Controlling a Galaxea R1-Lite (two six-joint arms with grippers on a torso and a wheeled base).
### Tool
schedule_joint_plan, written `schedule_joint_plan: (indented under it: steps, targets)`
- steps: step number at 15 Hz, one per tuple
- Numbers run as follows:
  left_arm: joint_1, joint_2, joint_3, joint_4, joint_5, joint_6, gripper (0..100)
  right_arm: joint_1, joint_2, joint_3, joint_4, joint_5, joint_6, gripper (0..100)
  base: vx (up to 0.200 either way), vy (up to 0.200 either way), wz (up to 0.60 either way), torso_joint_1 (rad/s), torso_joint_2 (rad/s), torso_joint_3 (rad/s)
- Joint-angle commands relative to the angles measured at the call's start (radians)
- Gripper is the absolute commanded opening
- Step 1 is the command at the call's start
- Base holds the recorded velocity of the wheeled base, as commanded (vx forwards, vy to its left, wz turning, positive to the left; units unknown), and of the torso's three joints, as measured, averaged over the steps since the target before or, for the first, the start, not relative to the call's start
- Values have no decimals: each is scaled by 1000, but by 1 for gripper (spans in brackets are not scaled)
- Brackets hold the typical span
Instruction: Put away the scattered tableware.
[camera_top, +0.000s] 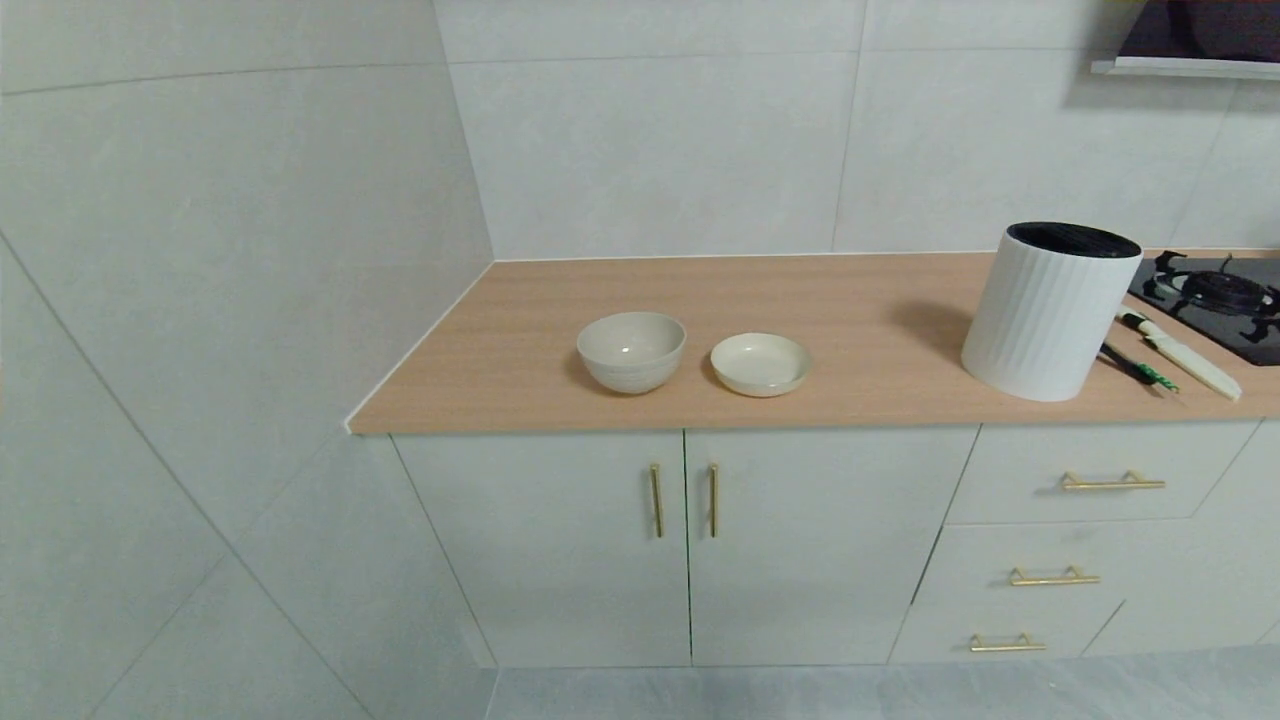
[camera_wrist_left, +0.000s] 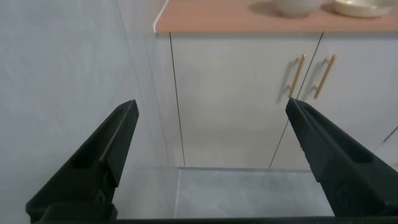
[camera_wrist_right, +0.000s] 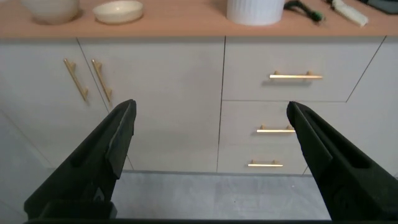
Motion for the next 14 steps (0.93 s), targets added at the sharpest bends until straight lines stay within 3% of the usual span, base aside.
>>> schedule_joint_plan:
  steps: [1,14]
  targets:
    - [0,0,0,-1,0,-1,100,-1,1,0,0,1,1,100,0,0,0,-227,520,305]
    - [0,0,0,-1,0,-1,100,-1,1,0,0,1,1,100,0,0,0,-200,493,294]
